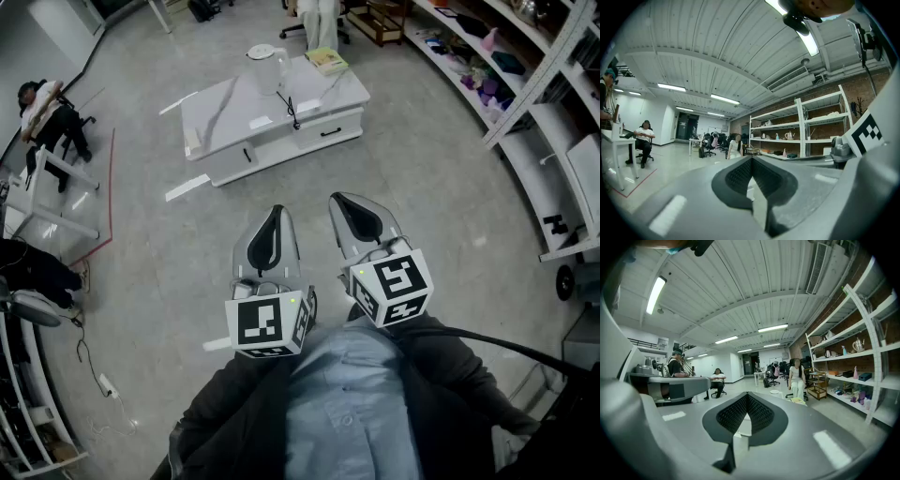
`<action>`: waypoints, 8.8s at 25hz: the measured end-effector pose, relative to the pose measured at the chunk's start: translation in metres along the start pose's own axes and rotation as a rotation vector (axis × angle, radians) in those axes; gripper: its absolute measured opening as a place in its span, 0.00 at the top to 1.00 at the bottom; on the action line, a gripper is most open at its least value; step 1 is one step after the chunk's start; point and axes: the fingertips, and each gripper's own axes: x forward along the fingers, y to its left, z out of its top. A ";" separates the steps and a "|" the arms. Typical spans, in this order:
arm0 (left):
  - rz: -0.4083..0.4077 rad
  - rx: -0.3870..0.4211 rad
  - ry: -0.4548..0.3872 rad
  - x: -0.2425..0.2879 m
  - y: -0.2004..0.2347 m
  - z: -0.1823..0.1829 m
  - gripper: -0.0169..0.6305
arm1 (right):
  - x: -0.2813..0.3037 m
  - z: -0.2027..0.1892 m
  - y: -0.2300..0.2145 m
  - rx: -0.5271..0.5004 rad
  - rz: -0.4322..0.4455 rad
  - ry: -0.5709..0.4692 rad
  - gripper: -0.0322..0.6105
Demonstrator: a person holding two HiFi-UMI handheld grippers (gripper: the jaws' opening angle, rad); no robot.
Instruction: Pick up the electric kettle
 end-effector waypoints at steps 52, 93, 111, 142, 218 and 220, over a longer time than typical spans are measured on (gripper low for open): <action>-0.020 -0.083 0.118 0.141 0.045 -0.052 0.97 | 0.130 -0.028 -0.074 0.090 0.028 0.095 0.91; -0.001 -0.026 0.183 0.402 0.158 -0.037 0.97 | 0.392 0.031 -0.204 0.133 0.060 0.060 0.91; 0.091 0.002 0.186 0.478 0.179 -0.030 0.97 | 0.465 0.047 -0.252 0.148 0.154 0.045 0.91; 0.037 -0.166 0.130 0.635 0.384 -0.032 0.97 | 0.704 0.078 -0.241 0.036 0.057 0.131 0.91; 0.087 -0.222 0.376 0.797 0.443 -0.231 0.97 | 0.837 -0.128 -0.375 0.140 -0.140 0.359 0.91; 0.085 -0.229 0.380 0.798 0.442 -0.240 0.97 | 0.839 -0.138 -0.377 0.143 -0.149 0.364 0.91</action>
